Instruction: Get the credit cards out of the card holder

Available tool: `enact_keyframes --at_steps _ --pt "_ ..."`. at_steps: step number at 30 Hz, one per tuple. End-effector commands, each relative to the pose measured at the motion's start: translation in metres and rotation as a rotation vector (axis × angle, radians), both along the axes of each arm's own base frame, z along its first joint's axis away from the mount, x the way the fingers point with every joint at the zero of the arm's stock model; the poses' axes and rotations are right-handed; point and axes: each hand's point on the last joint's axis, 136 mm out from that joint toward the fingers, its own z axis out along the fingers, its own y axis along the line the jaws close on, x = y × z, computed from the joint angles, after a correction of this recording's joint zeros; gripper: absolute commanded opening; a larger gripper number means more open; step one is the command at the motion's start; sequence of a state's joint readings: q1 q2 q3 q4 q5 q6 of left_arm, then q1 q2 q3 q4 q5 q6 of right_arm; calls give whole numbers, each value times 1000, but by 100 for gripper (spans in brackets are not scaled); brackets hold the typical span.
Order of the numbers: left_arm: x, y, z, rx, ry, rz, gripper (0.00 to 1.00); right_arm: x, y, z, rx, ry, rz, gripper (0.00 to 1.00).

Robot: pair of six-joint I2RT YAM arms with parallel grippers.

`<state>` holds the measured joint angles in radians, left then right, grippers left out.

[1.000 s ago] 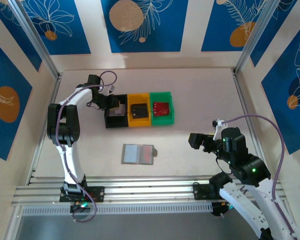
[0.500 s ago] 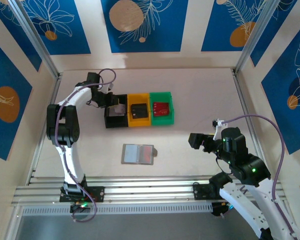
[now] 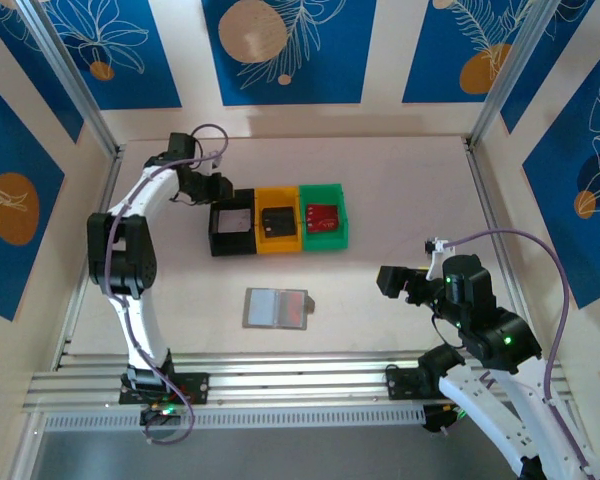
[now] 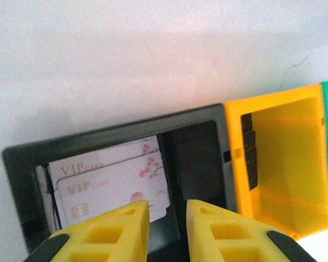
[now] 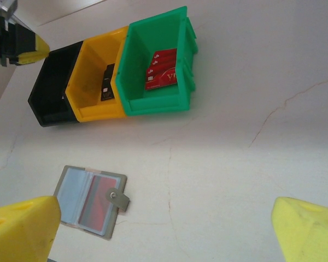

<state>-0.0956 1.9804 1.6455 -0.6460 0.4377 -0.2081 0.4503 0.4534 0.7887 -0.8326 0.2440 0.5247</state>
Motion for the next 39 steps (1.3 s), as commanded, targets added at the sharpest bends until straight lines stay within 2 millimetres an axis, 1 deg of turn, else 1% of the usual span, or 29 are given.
enact_keyframes --at_steps 1,2,6,9,11,13,15,17,20,21,23,24,25,26,27,31,33,36,39 --pt "5 10 42 13 -75 40 25 0 1 -1 0 -6 9 99" --pt "6 11 48 15 -86 49 25 0 1 -1 0 -7 7 99" --pt "3 13 85 -9 -156 89 27 0 1 -1 1 -7 9 99" --pt "-5 11 113 -47 -207 117 31 0 1 0 4 -8 11 99" --pt "-15 10 128 -78 -237 133 32 0 2 0 4 -8 12 99" --pt "-28 7 142 -110 -263 138 33 0 2 -1 6 -7 14 99" --pt "-44 2 152 -140 -287 140 36 0 3 0 9 -7 17 99" --pt "-62 -5 156 -160 -303 135 40 0 4 0 12 -8 24 99" --pt "-93 -24 156 -162 -312 77 44 0 6 -1 16 -4 35 99" --pt "-104 -30 153 -153 -314 57 49 0 7 -1 16 0 38 99" --pt "-126 -41 148 -147 -319 29 57 0 9 -2 18 8 48 99" --pt "-137 -46 144 -150 -323 16 64 0 11 -4 18 15 56 99" --pt "-147 -49 140 -145 -329 19 73 0 13 -4 20 22 63 99" --pt "-155 -51 137 -141 -337 24 92 0 14 -5 20 30 70 99" --pt "-164 -53 134 -133 -349 20 100 0 16 -6 21 40 79 99" --pt "-195 -62 117 -130 -339 -8 100 -1 22 -9 16 67 110 99" --pt "-205 -63 109 -139 -319 -2 100 -1 25 -11 15 79 122 99" --pt "-213 -69 94 -165 -289 3 100 -1 29 -13 12 101 135 99" --pt "-218 -70 74 -127 -232 7 100 -1 37 -19 -1 139 156 99"
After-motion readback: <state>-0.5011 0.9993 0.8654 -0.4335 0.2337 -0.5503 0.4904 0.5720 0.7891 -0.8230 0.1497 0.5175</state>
